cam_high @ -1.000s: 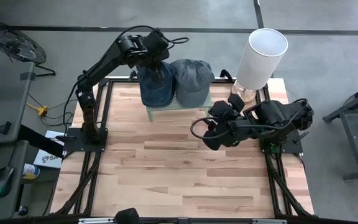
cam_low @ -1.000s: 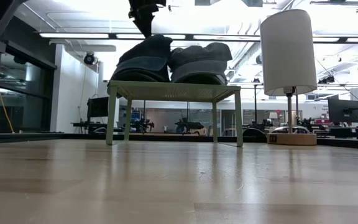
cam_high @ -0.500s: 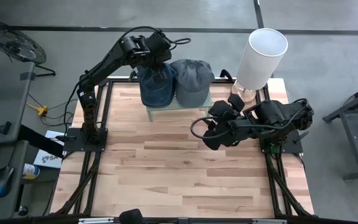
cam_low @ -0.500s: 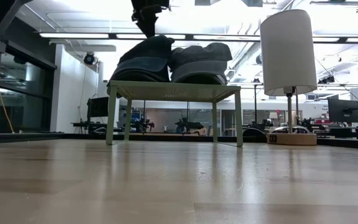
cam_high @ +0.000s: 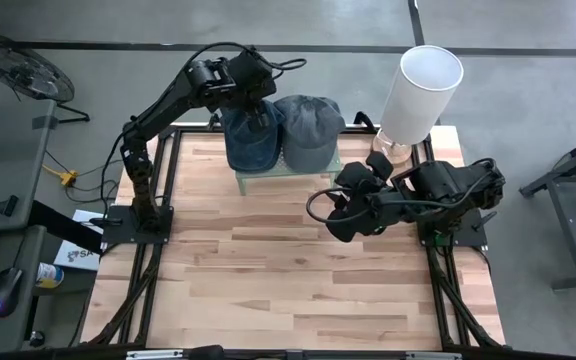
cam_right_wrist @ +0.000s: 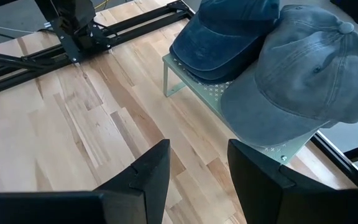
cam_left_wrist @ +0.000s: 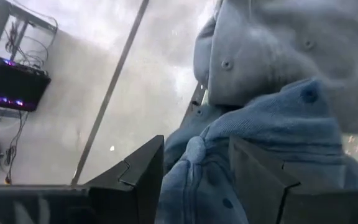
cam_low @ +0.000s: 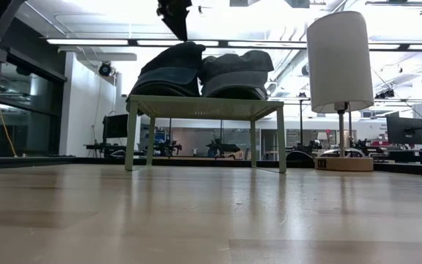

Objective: Pick & Place hat
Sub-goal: Return to Home Position

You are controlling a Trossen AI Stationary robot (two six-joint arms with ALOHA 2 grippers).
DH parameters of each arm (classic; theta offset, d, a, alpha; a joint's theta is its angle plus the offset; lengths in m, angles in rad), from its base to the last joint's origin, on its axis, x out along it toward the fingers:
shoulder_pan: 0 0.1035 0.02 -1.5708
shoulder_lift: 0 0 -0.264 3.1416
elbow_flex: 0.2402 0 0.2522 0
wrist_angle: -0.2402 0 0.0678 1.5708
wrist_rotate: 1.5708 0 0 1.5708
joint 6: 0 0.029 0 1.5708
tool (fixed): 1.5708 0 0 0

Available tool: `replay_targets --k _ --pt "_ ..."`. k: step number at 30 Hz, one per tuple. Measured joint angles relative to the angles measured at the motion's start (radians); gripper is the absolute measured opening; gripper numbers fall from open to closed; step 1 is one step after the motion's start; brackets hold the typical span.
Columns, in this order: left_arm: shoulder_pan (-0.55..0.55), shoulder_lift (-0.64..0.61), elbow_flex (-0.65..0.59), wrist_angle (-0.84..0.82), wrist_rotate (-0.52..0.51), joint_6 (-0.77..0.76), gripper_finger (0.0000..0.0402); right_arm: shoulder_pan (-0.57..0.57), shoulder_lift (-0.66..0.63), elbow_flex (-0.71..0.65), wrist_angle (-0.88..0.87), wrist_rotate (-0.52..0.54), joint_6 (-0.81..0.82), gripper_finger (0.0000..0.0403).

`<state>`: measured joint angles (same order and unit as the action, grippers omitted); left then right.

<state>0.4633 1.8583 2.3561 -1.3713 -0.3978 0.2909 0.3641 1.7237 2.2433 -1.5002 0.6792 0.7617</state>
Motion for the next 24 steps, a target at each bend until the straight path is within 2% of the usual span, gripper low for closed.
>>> replay_targets --k 6,10,16,22,24 --pt "-0.019 -0.049 0.0 0.047 0.021 0.0 0.0177 0.0 0.0 0.0 -0.002 -0.001 -0.014 0.0154" --pt "-0.036 -0.102 0.0 0.081 0.031 -0.011 0.0177 0.0 0.0 0.0 0.003 0.006 -0.087 0.0154" --pt "-0.061 -0.191 0.0 0.036 0.061 -0.056 0.0178 0.0 0.0 0.001 0.02 0.136 -0.136 0.0154" --pt "-0.08 -0.286 0.0 -0.048 0.137 -0.124 0.0178 -0.013 0.0 0.001 0.008 0.125 -0.165 0.0154" --pt "-0.08 -0.315 0.0 -0.1 0.168 -0.148 0.0178 -0.025 -0.002 0.001 -0.022 0.093 -0.102 0.0153"
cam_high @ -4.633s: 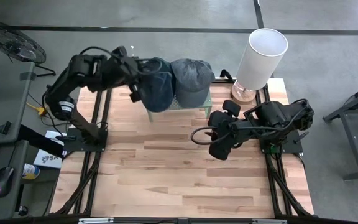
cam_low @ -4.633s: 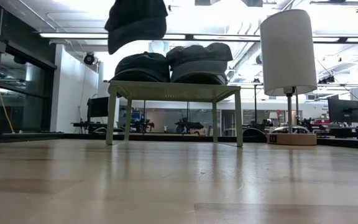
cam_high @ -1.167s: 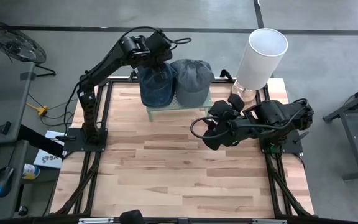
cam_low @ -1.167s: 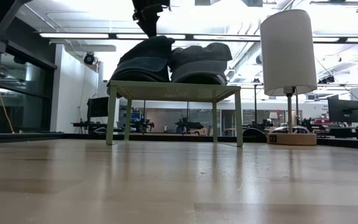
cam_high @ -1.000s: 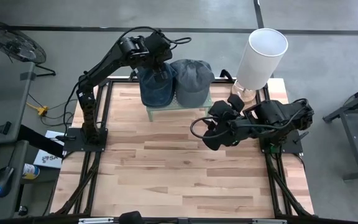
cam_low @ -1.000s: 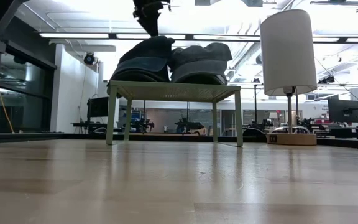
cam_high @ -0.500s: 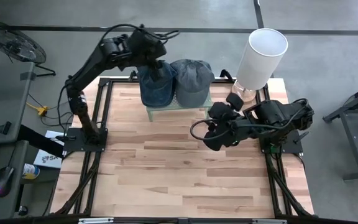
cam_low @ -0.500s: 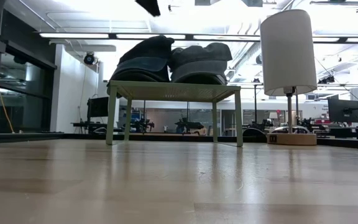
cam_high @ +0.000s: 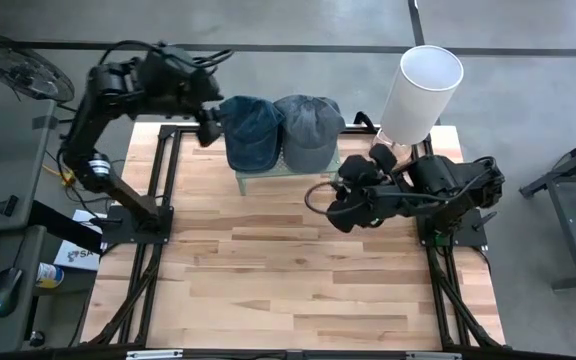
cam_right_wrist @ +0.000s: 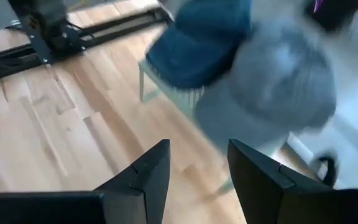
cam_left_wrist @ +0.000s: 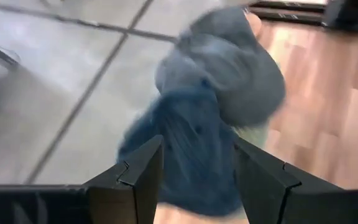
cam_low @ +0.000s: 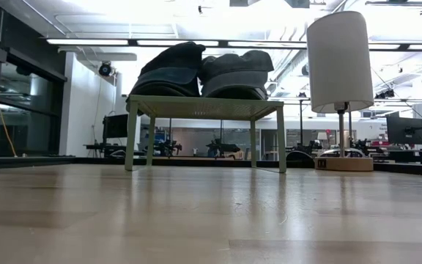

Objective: Pick & Place hat
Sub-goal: Return to Home Position

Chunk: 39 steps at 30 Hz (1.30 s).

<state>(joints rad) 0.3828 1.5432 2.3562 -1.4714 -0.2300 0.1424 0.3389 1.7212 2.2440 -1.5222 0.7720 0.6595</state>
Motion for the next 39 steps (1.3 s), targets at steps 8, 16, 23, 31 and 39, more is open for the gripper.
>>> replay_targets --k 8,16,23,31,39 --pt "0.002 -0.163 -0.105 -0.033 0.174 -0.078 0.0178 0.017 -0.084 -0.179 0.013 0.132 0.173 0.0153" --pt "0.002 -0.547 -0.698 0.302 0.329 -0.137 0.0178 0.071 -0.452 -0.88 0.662 0.035 0.188 0.0153" --pt "0.002 -0.948 -1.313 0.788 0.456 -0.365 0.0178 -0.032 -0.837 -1.506 1.502 -0.208 -0.074 0.0153" --pt "0.002 -1.184 -1.733 1.087 0.474 -0.482 0.0178 -0.33 -1.153 -1.982 1.975 -0.627 -0.113 0.0153" --pt "0.002 -1.278 -1.938 1.265 0.422 -0.454 0.0178 -0.54 -1.342 -2.178 2.0 -0.877 -0.073 0.0154"
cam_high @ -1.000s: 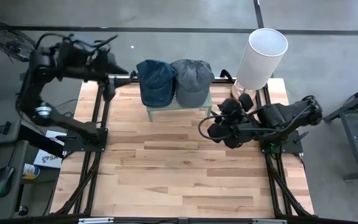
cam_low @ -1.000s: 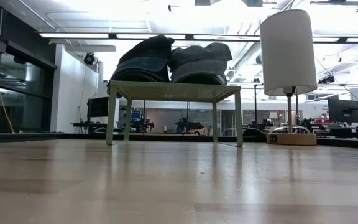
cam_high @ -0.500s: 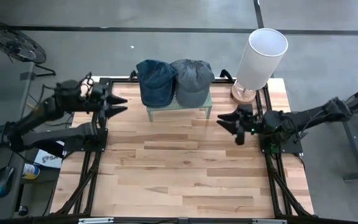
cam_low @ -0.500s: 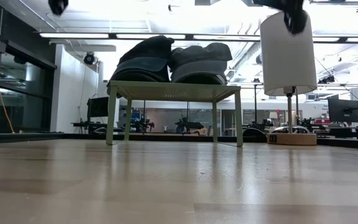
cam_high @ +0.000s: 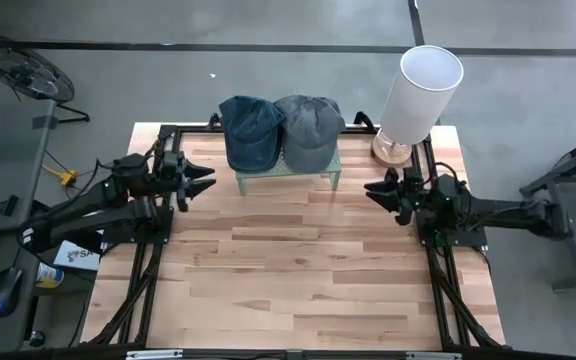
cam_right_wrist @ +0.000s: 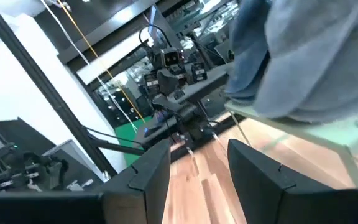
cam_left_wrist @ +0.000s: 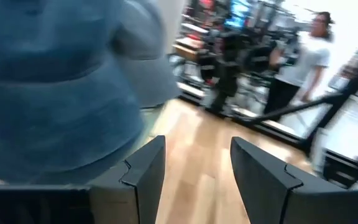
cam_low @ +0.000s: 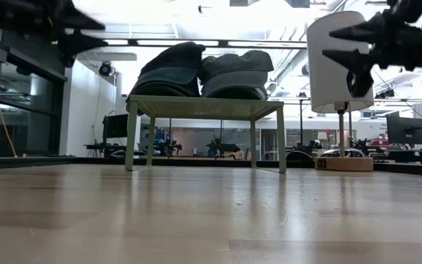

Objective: Pick & Place hat
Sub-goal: Return to Home Position

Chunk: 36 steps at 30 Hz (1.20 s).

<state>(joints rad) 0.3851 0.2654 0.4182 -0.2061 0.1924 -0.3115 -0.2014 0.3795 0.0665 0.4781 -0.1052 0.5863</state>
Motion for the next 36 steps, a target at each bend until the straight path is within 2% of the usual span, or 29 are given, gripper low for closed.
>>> replay_targets --k 4,16,20,27,30,36 --pt "0.0 -0.02 -0.059 0.004 -0.076 -0.007 0.0178 -0.036 -0.046 -0.058 -0.033 -0.022 -0.001 0.0154" --pt "0.0 -0.028 -0.226 0.156 -0.12 0.023 0.0178 -0.041 -0.062 -0.057 -0.316 -0.005 -0.063 0.0154" --pt "0.0 -0.028 -0.283 0.159 -0.158 0.036 0.0178 -0.041 -0.061 -0.057 -0.38 0.002 -0.063 0.0154" --pt "0.0 -0.028 -0.376 0.233 -0.133 0.036 0.0178 -0.041 -0.059 -0.057 -0.438 0.001 -0.068 0.0154" --pt "0.0 -0.028 -0.401 0.27 -0.127 -0.007 0.0178 -0.041 -0.059 -0.057 -0.439 0.0 -0.071 0.0154" --pt "0.0 -0.026 -0.402 0.222 -0.124 -0.118 0.0178 -0.041 -0.059 -0.057 -0.441 0.0 -0.039 0.0154"
